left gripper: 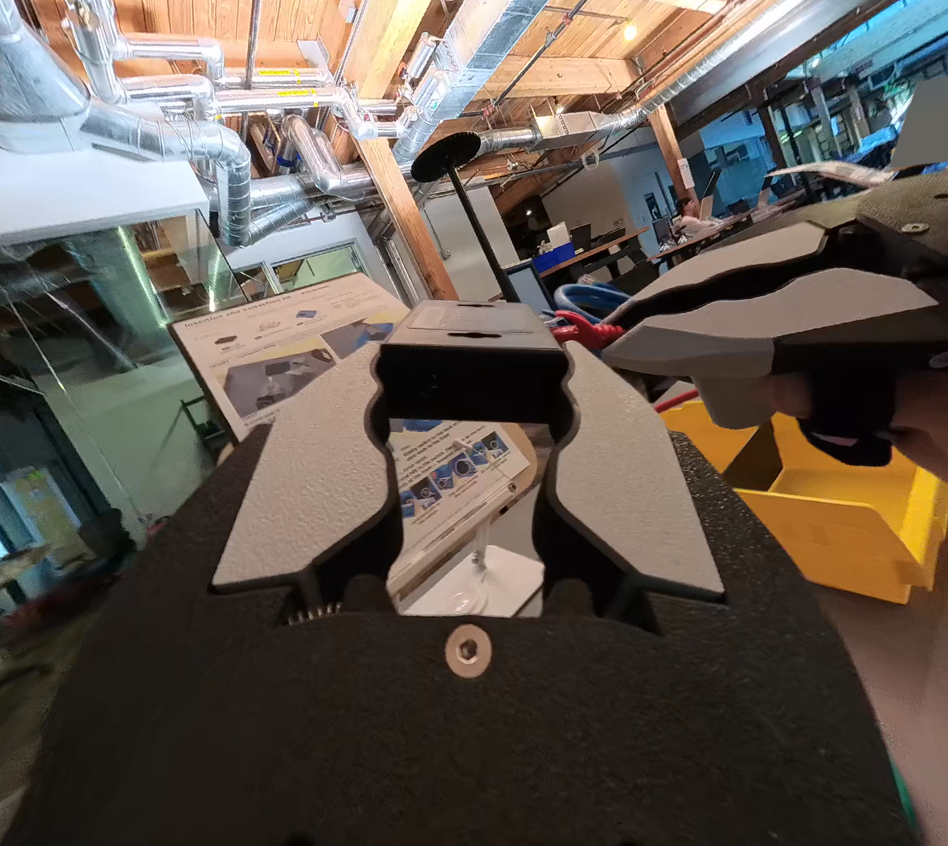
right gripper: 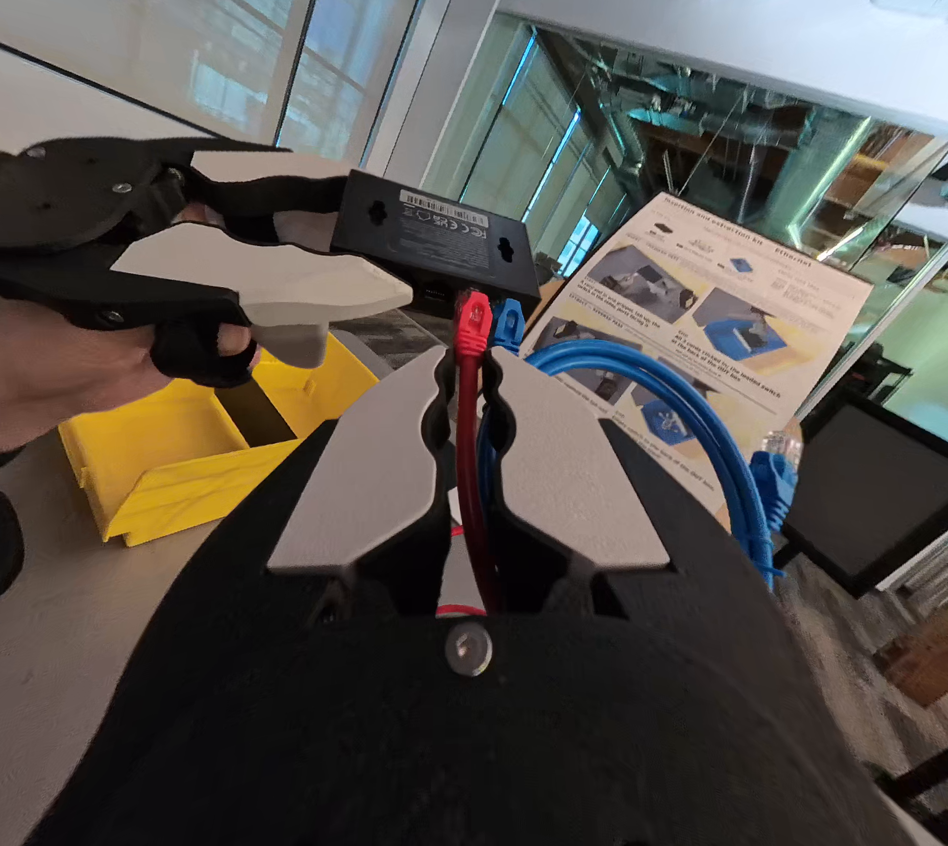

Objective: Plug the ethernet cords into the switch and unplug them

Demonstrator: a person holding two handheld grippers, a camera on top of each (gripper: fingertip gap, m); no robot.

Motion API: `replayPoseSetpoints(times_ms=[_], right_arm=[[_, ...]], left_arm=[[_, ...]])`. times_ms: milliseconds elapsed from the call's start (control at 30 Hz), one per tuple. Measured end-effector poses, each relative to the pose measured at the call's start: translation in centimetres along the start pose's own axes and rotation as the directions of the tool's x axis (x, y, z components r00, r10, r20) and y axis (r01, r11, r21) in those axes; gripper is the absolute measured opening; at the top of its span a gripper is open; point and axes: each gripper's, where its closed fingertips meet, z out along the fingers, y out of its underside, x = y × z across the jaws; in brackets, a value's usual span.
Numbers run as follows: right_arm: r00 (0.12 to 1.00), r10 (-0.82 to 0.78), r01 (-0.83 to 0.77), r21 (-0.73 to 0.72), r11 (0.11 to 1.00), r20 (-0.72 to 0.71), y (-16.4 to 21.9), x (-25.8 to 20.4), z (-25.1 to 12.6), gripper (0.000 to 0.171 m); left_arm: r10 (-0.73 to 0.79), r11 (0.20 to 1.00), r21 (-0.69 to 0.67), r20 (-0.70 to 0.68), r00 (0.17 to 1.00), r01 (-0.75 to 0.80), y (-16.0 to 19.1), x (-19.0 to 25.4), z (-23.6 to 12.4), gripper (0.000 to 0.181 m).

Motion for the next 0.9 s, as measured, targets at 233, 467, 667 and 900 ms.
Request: replayPoseSetpoints(times_ms=[233, 467, 667, 900], right_arm=[[0.998, 0.063, -0.063, -0.039, 0.997, 0.002, 1.0, 0.3, 0.4, 0.01], [0.999, 0.036, -0.037, -0.058, 0.998, -0.016, 1.4, 0.3, 0.5, 0.01], [1.0, 0.016, -0.017, -0.066, 0.998, -0.017, 1.4, 0.4, 0.3, 0.01], [1.0, -0.026, 0.024, -0.09, 0.996, -0.014, 1.5, 0.5, 0.2, 0.01]], left_arm=[[-0.12, 0.993, 0.003, -0.022, 0.993, 0.12, 1.4, -0.1, 0.5, 0.061], [-0.154, 0.988, 0.019, -0.035, 0.987, 0.155, 1.8, 0.0, 0.5, 0.061], [-0.183, 0.982, 0.025, -0.074, 0.98, 0.185, 1.8, 0.2, 0.5, 0.061], [-0.206, 0.978, 0.015, -0.1, 0.973, 0.208, 2.0, 0.4, 0.4, 0.061]])
